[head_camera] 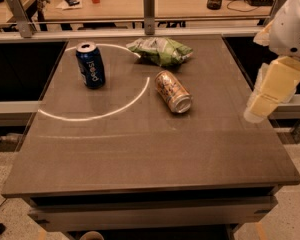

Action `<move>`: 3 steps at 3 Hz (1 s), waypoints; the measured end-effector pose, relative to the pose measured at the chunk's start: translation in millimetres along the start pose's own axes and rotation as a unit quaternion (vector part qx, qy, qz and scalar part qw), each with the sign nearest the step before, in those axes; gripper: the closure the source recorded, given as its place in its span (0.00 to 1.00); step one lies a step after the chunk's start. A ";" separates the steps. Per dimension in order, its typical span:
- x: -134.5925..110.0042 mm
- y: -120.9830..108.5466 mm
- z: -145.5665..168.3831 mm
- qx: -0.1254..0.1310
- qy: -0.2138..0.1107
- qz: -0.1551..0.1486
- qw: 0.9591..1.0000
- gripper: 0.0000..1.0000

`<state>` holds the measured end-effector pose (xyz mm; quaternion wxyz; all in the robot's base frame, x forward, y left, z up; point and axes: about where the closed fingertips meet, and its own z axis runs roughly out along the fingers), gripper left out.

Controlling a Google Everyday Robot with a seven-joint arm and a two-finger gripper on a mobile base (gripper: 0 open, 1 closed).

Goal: Place orange can upright

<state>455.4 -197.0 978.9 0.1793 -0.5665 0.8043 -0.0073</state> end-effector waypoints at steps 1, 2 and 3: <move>-20.2 -11.9 10.0 -0.011 -0.001 0.061 0.998 0.00; -39.3 -22.6 27.9 -0.031 0.006 0.123 0.992 0.00; -51.5 -36.3 49.0 -0.042 0.007 0.177 0.983 0.00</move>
Offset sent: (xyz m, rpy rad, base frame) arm 0.0617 0.0538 -0.0216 0.1173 0.2127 -0.3517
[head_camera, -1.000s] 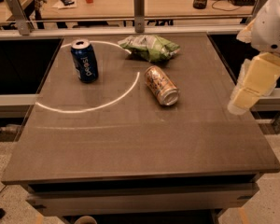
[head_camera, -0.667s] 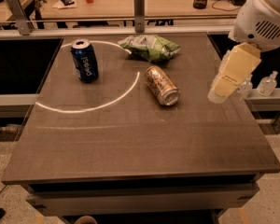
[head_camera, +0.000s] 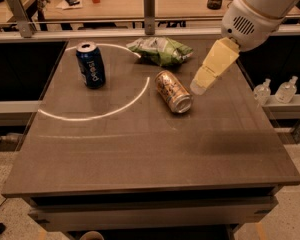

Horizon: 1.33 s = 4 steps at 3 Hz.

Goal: Place orange can upright

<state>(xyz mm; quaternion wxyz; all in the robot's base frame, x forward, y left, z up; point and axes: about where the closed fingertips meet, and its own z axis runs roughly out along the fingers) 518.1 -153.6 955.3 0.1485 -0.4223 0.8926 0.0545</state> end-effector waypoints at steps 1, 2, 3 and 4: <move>-14.1 -15.9 20.5 0.000 0.004 0.052 0.999 0.00; -29.5 -26.3 45.9 -0.001 0.021 0.090 0.996 0.00; -29.6 -26.3 45.9 -0.001 0.021 0.090 0.996 0.00; -33.5 -21.3 53.7 0.000 0.043 0.117 0.992 0.00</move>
Offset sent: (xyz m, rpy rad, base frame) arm 0.0698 0.0215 -0.0571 -0.0210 0.1484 -0.2585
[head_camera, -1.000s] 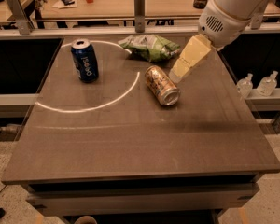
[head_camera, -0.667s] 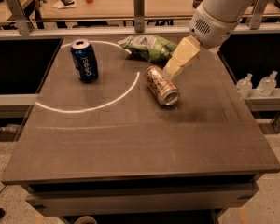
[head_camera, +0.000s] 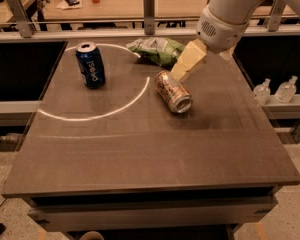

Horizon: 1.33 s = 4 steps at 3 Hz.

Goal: Place orange can upright

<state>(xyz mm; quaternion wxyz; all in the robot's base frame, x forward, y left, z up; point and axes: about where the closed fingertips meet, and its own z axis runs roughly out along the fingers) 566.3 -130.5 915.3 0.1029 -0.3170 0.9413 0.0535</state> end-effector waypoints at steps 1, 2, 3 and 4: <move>-12.8 22.3 22.1 0.007 0.046 0.047 0.998 0.00; -26.7 43.0 40.1 0.011 0.072 0.069 0.995 0.00; -40.0 61.4 57.1 0.009 0.089 0.076 0.993 0.00; -44.5 67.8 72.7 0.007 0.101 0.084 0.991 0.00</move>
Offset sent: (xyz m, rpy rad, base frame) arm -0.0081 0.0858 -0.0480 -0.1457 0.2222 -0.1871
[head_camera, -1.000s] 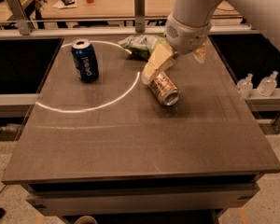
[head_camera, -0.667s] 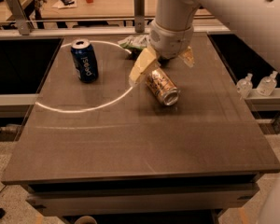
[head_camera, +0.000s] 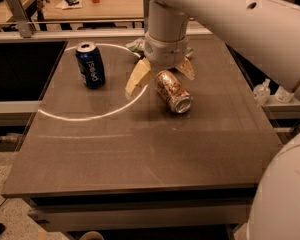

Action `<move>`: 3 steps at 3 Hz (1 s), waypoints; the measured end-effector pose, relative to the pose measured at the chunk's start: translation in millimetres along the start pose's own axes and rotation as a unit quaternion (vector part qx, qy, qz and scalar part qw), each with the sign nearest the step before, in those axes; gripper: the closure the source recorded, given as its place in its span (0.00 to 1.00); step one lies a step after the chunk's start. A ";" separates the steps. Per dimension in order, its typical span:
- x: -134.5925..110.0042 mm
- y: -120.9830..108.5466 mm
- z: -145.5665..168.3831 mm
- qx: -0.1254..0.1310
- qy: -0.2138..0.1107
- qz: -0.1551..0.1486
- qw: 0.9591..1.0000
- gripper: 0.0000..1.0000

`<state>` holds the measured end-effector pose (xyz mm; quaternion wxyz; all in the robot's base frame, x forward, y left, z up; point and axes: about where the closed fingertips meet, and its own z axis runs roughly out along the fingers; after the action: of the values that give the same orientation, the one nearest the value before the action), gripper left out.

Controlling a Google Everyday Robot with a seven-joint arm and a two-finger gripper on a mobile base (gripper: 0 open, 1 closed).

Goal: Place orange can upright

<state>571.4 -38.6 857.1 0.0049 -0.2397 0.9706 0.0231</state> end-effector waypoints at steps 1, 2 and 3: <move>1.0 -2.3 13.7 0.001 0.009 0.007 1.000 0.00; 1.5 -8.2 21.1 0.002 0.011 0.007 1.000 0.15; 2.9 -9.1 23.6 0.001 0.011 -0.003 1.000 0.38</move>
Offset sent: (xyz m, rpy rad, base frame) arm -0.0024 -0.0205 -0.0272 -0.0392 0.0481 -0.0135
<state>573.0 -46.9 833.1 -0.0050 -0.2428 0.9699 0.0191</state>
